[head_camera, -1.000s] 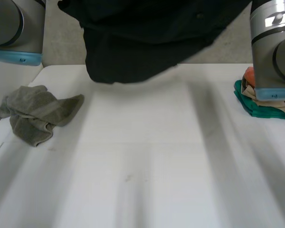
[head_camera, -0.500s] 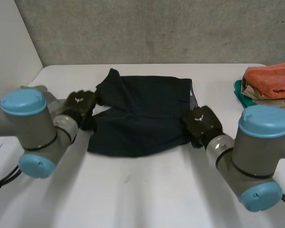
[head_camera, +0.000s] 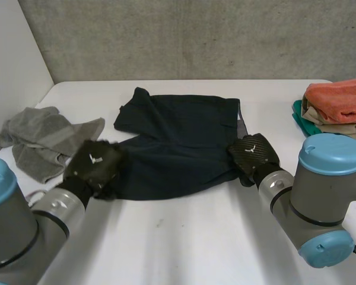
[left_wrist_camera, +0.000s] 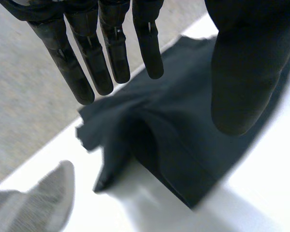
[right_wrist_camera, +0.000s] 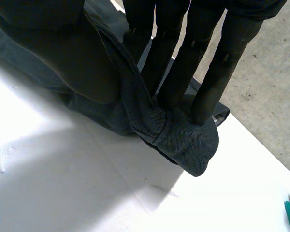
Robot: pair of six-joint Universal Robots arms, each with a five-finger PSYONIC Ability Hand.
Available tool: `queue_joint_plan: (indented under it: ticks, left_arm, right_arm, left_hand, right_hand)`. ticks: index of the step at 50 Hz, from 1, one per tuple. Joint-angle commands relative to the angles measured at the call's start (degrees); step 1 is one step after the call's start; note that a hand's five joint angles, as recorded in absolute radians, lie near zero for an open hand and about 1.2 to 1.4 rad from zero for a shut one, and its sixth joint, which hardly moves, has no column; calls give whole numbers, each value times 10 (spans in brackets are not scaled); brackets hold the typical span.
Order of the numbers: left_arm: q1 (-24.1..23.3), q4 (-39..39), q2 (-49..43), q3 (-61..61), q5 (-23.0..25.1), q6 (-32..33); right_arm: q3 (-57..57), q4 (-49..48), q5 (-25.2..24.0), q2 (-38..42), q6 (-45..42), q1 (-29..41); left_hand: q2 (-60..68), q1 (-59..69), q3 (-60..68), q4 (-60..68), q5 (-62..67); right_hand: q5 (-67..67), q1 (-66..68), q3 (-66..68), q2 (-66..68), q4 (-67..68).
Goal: Fold the laundry.
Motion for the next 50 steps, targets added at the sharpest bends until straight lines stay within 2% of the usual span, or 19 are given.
queue_joint_plan:
  ticks: [1,10,17,26,31,33,37,44,48,50]
  left_arm:
    - [-2,2,-94,13,1,23]
    - [3,3,-182,87,1,27]
    - [2,3,-204,125,0,28]
    - [2,3,-232,169,0,29]
    - [2,2,-242,182,1,29]
    - [2,3,-242,185,1,29]
    - [2,3,-242,187,1,28]
    - [-4,-11,-210,175,-5,29]
    - [-11,-70,-129,138,-5,31]
    - [-18,-127,-82,117,-5,36]
  right_arm:
    - [0,0,1,0,0,4]
    - [2,1,1,0,-1,4]
    - [6,1,-1,0,-2,4]
    - [6,1,-1,1,-3,4]
    - [6,0,-1,1,-4,1]
    - [6,0,-1,1,-4,0]
    - [4,0,-1,1,-5,-2]
    - [-5,9,-1,-3,-11,-2]
    - [-16,67,-3,-44,-58,-2]
    - [-27,136,-3,-72,-110,-2]
  left_hand:
    - [54,50,54,50,50]
    - [-9,-14,-9,-14,-14]
    - [4,0,4,0,-1]
    - [148,144,148,144,144]
    - [184,179,184,180,179]
    - [248,243,247,243,243]
    - [471,467,471,467,466]
    - [471,467,471,467,467]
    - [471,467,471,467,467]
    - [471,467,471,467,467]
  right_hand:
    - [121,160,111,124,112]
    - [121,160,111,124,112]
    - [121,160,111,124,112]
    - [121,160,111,124,112]
    - [121,160,111,124,112]
    - [121,160,111,124,112]
    - [121,160,111,124,112]
    - [121,160,111,124,112]
    - [121,160,111,124,112]
    - [121,160,111,124,112]
